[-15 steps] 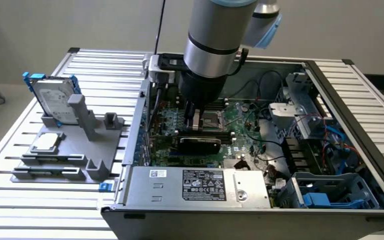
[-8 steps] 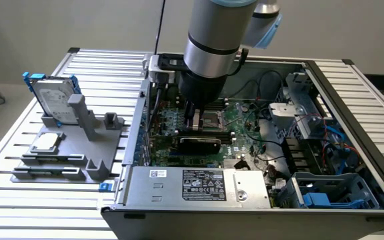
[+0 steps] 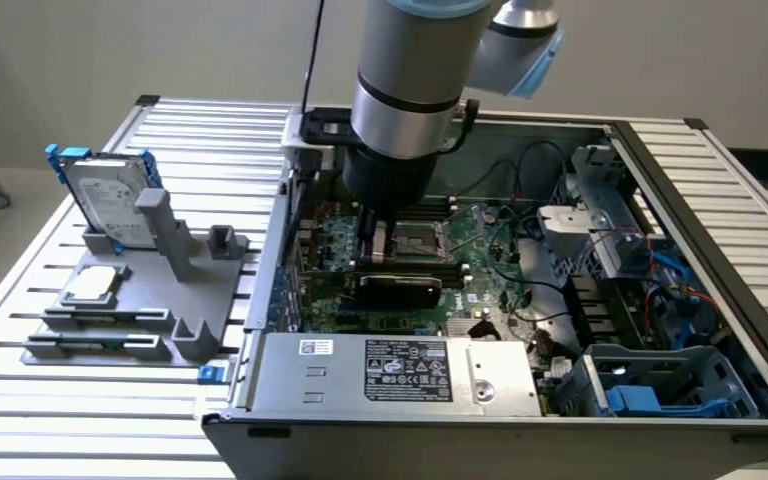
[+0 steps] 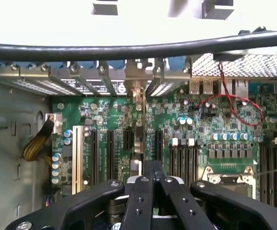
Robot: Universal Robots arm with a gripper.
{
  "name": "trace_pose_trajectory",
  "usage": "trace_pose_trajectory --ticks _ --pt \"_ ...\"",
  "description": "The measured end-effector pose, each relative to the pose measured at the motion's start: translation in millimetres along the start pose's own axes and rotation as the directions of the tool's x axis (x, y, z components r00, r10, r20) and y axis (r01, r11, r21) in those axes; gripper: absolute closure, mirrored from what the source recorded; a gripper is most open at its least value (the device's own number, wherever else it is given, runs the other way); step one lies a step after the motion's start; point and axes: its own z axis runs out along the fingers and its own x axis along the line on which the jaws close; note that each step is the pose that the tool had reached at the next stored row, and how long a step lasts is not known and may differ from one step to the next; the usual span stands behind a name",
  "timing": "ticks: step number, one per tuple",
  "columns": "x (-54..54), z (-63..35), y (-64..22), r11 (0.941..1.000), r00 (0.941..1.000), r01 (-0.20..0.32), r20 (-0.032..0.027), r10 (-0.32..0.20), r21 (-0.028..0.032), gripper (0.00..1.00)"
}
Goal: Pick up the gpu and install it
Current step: 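Press down on the gpu until it lock into place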
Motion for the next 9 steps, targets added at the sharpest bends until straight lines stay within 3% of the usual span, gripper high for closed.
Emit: trace_pose_trajectory --ticks 6,9 --pt "0.0 0.8 -0.1 0.9999 0.9999 0.013 -0.0018 -0.013 0.0084 0.89" --pt "0.0 1.2 -0.1 0.9997 0.9998 0.018 -0.0025 -0.018 0.0163 0.89"
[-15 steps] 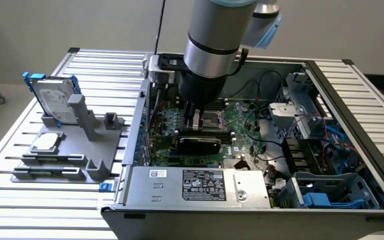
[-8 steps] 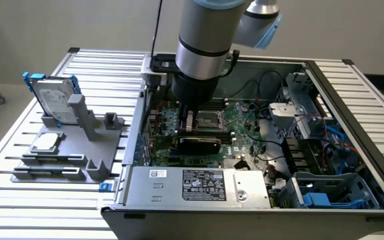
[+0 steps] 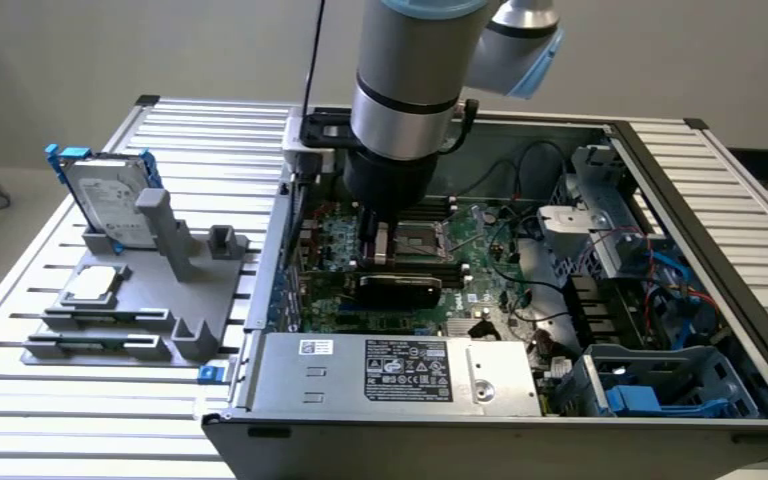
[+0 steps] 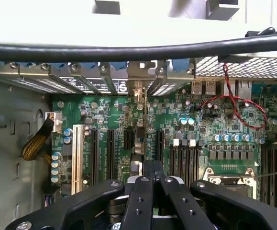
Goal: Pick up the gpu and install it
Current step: 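Press down on the gpu until it lock into place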
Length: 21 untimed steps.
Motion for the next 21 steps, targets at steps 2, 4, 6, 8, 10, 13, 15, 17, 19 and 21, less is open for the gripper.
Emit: trace_pose_trajectory --ticks 2,4,6,8,10,13,15,17,19,21 --pt "0.0 0.2 -0.1 1.0000 1.0000 0.004 -0.0005 -0.004 0.0052 0.89" --pt "0.0 0.6 -0.1 0.9999 1.0000 0.007 -0.0012 -0.007 0.0109 0.89" --pt "-0.1 1.0 -0.2 0.9998 0.9999 0.011 -0.0016 -0.011 0.0140 0.89" --pt "-0.2 1.4 -0.2 0.9998 0.9999 0.013 -0.0019 -0.013 0.0169 0.89" --pt "-0.4 1.8 -0.3 0.9997 0.9999 0.015 -0.0021 -0.015 0.0199 0.89" --pt "-0.7 2.3 -0.3 0.9996 0.9998 0.018 -0.0025 -0.018 0.0237 0.89" --pt "-0.8 2.6 -0.4 0.9995 0.9998 0.019 -0.0030 -0.019 0.0251 0.89" --pt "-0.7 3.0 -0.4 0.9995 0.9998 0.020 -0.0032 -0.020 0.0258 0.89" --pt "-0.7 3.5 -0.4 0.9995 0.9998 0.020 -0.0032 -0.020 0.0261 0.89" --pt "-0.7 4.1 -0.5 0.9994 0.9998 0.020 -0.0036 -0.020 0.0266 0.89"
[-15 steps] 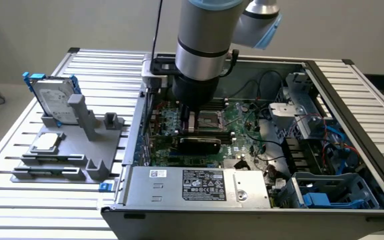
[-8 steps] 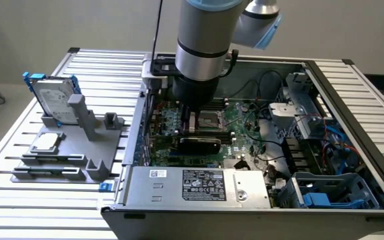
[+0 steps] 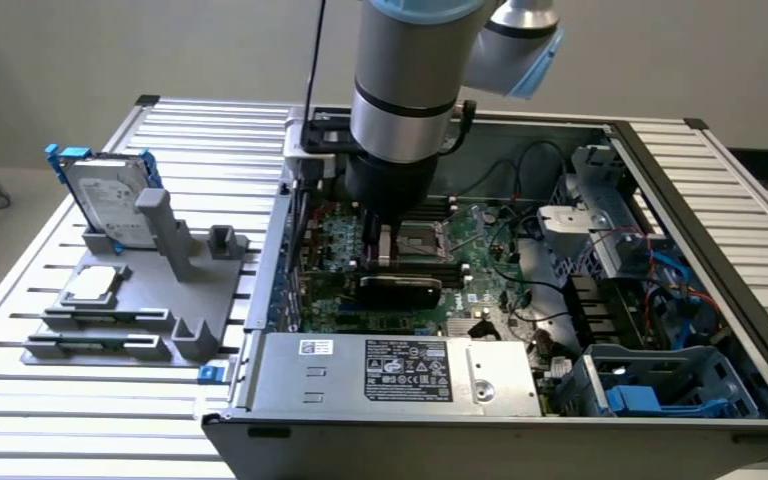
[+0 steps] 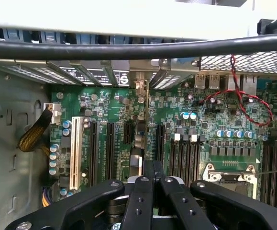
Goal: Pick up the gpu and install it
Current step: 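Press down on the gpu until it lock into place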
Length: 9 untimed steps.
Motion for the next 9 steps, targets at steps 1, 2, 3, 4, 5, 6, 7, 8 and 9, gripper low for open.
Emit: trace_pose_trajectory --ticks 1,2,3,4,5,6,7,8,9 --pt "-0.1 0.3 0.0 1.0000 1.0000 0.000 -0.0001 0.000 0.0003 0.89" --pt "-0.1 0.6 0.0 1.0000 1.0000 0.000 -0.0002 0.000 0.0005 0.89" --pt "-0.2 0.9 -0.1 1.0000 1.0000 0.000 -0.0003 0.000 0.0007 0.89" --pt "-0.2 1.2 -0.1 1.0000 1.0000 0.000 -0.0004 0.000 0.0009 0.89" --pt "-0.3 1.5 -0.1 1.0000 1.0000 0.000 -0.0004 0.000 0.0012 0.89" --pt "-0.4 1.9 -0.2 1.0000 1.0000 0.000 -0.0004 0.000 0.0016 0.89" --pt "-0.6 2.3 -0.3 1.0000 1.0000 0.000 -0.0002 0.000 0.0022 0.89" --pt "-0.7 2.5 -0.3 1.0000 1.0000 0.000 -0.0004 0.000 0.0022 0.89" --pt "-0.8 2.7 -0.3 1.0000 1.0000 0.000 -0.0007 0.000 0.0023 0.89"
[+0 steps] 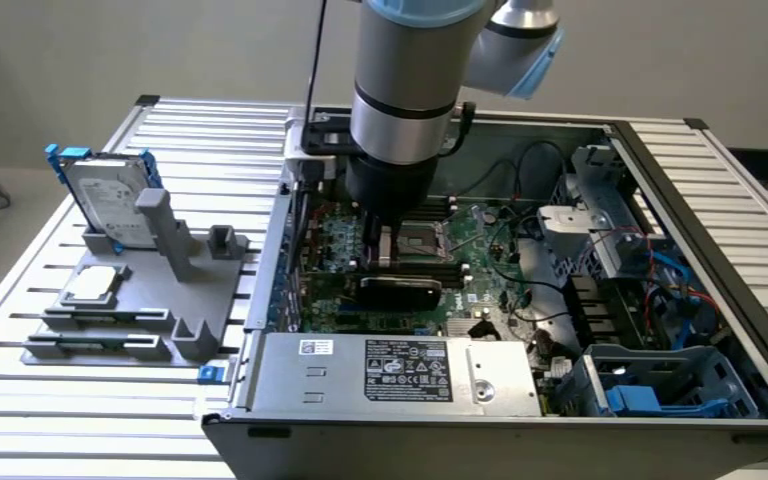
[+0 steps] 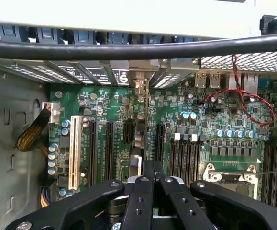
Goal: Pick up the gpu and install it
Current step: 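Press down on the gpu until it lock into place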
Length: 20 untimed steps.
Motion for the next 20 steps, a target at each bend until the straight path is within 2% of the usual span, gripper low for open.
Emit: trace_pose_trajectory --ticks 11,12,14,17,20 --pt "-0.4 2.7 -0.2 1.0000 1.0000 0.000 -0.0006 0.000 0.0020 0.89" --pt "-0.7 1.5 -0.1 1.0000 1.0000 0.001 0.0008 -0.001 0.0028 0.89" --pt "-0.9 -5.3 0.4 1.0000 1.0000 0.000 -0.0016 0.000 0.0018 0.89" --pt "-1.4 -15.0 1.2 1.0000 1.0000 0.000 -0.0021 0.000 0.0016 0.89" --pt "-1.6 -18.0 1.5 1.0000 1.0000 0.000 -0.0023 0.000 0.0016 0.89"
